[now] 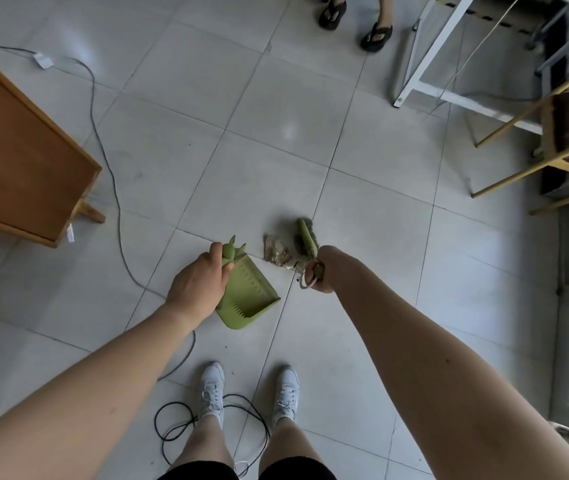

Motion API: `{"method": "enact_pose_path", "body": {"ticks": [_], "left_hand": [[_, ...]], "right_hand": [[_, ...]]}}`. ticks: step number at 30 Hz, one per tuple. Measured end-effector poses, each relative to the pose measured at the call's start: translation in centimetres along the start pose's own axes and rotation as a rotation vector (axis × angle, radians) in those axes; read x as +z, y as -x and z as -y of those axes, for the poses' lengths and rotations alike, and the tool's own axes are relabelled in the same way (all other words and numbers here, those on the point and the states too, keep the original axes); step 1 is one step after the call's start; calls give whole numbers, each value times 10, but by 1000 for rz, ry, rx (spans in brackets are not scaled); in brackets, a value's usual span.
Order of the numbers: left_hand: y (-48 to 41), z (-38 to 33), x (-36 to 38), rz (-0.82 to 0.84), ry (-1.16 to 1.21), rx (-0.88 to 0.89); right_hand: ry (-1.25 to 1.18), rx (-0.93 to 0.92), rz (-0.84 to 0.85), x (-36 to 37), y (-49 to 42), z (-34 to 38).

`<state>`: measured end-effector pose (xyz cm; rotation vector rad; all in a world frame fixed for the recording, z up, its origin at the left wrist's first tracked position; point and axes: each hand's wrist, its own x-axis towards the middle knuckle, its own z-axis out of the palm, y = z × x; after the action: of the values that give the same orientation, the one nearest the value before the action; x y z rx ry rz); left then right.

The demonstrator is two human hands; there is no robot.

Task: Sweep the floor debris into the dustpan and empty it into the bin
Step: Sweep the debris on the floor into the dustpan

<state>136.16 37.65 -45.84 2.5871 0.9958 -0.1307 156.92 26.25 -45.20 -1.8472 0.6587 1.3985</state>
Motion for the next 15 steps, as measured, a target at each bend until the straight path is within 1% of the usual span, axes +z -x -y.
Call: {"method": "enact_pose_path", "body": {"ticks": [3, 6, 10, 12, 15], "left_hand": [[3, -12, 5, -25, 23, -38], [7, -17, 7, -60, 25, -55], [13, -22, 10, -94, 46, -100], [18, -26, 14, -113, 57, -122], [28, -34, 20, -121, 76, -156]], "right_hand": [[30, 11, 14, 0, 1, -4], [56, -9, 25, -16, 6, -3], [-7, -9, -11, -51, 13, 10], [71, -40, -11, -65, 14, 13], [329, -123, -20, -74, 11, 10]]}}
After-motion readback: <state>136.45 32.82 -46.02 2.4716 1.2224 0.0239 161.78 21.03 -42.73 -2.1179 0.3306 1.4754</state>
